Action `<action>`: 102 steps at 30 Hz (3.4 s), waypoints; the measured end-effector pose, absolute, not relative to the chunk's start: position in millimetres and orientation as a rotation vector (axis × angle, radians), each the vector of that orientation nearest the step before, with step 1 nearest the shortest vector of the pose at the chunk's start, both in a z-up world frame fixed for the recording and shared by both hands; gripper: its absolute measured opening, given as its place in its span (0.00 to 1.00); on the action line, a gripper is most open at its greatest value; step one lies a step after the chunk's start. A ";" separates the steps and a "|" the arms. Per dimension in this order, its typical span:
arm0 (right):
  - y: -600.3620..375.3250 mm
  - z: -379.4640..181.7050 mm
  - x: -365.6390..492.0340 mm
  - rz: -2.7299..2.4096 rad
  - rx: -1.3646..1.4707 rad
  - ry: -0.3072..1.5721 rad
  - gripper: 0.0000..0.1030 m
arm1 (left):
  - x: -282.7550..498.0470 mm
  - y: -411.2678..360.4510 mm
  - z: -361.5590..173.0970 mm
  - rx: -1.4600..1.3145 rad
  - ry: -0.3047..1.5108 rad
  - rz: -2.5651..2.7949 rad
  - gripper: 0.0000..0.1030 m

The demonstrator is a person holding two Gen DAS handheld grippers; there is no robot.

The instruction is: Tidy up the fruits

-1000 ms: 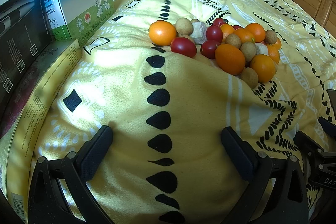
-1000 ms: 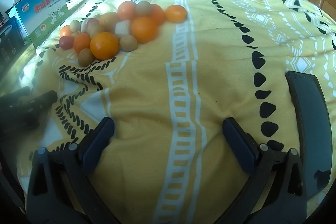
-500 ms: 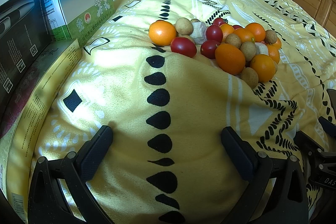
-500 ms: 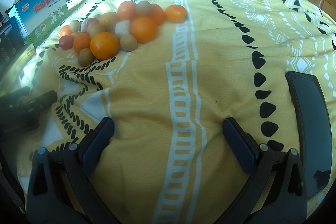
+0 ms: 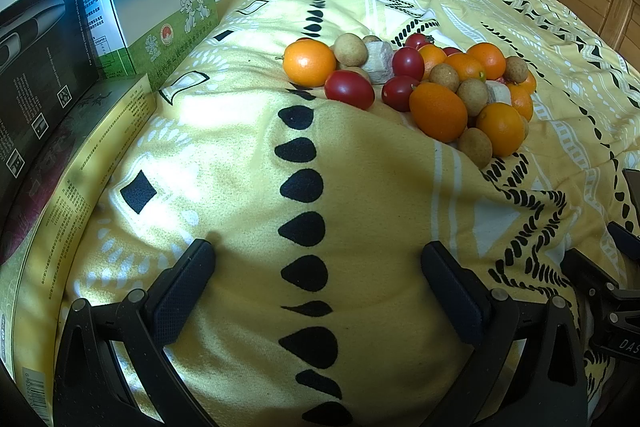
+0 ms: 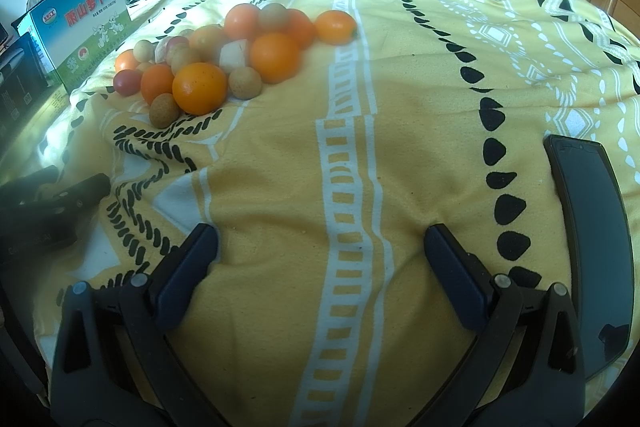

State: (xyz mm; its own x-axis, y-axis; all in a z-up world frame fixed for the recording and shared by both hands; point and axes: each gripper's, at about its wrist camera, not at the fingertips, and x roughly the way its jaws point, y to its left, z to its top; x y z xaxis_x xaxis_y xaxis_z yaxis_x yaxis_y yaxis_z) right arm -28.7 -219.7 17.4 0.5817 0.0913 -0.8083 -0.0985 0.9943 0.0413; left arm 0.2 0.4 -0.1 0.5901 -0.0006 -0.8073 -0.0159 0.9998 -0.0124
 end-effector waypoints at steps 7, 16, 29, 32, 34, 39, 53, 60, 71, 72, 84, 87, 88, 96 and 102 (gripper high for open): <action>-220.3 17.7 -29.5 0.110 -0.008 0.941 1.00 | 0.2 0.3 -0.1 -0.018 0.940 0.009 1.00; -220.2 17.4 -28.7 0.112 -0.005 0.940 1.00 | 0.2 0.1 -0.1 -0.017 0.940 0.010 1.00; -220.6 17.9 -29.3 0.113 -0.004 0.939 1.00 | 0.3 0.4 -0.2 -0.017 0.940 0.010 1.00; -220.7 17.7 -29.1 0.112 -0.005 0.939 1.00 | 0.3 0.2 -0.1 -0.017 0.940 0.010 1.00; -221.0 17.8 -29.9 0.110 -0.008 0.939 1.00 | 0.3 0.2 -0.1 -0.018 0.940 0.009 1.00; -218.9 19.8 -29.6 0.102 -0.021 0.942 1.00 | 0.4 0.2 -0.3 -0.018 0.941 0.010 1.00; -218.4 20.0 -29.5 0.101 -0.021 0.942 1.00 | 0.5 0.3 -0.3 -0.017 0.941 0.010 1.00; -218.2 19.9 -29.6 0.102 -0.021 0.942 1.00 | -0.4 3.3 -4.4 -0.015 0.941 0.011 1.00; -218.4 20.7 -29.9 0.106 -0.014 0.940 1.00 | -6.8 -1.1 4.1 -0.006 0.944 0.010 1.00; -219.1 21.1 -29.9 0.110 -0.009 0.939 1.00 | -7.5 0.6 5.7 -0.011 0.948 -0.004 1.00; -222.3 21.9 -31.7 0.127 0.007 0.942 1.00 | 35.2 39.1 58.3 -0.168 0.914 -0.147 0.54; -222.9 21.8 -31.8 0.128 0.010 0.942 1.00 | 54.1 25.1 55.6 -0.132 0.928 -0.201 0.54; -222.6 21.6 -32.1 0.128 0.009 0.943 1.00 | 58.3 19.2 53.7 -0.100 0.929 -0.203 0.54; -223.7 22.7 -31.8 0.129 0.010 0.946 1.00 | 83.3 11.9 32.5 -0.109 0.970 -0.188 0.38; -232.2 37.4 -40.8 0.143 0.062 0.908 0.76 | 73.5 16.9 41.1 -0.138 0.928 -0.201 0.29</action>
State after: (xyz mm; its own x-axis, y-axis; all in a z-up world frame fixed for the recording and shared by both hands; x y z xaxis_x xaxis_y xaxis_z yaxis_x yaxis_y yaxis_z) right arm -40.8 -232.2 37.4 0.6065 0.1498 -0.7809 -0.0971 0.9887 0.1143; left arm 73.5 16.9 41.1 0.5829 -0.2303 -0.7793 0.1121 0.9726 -0.2036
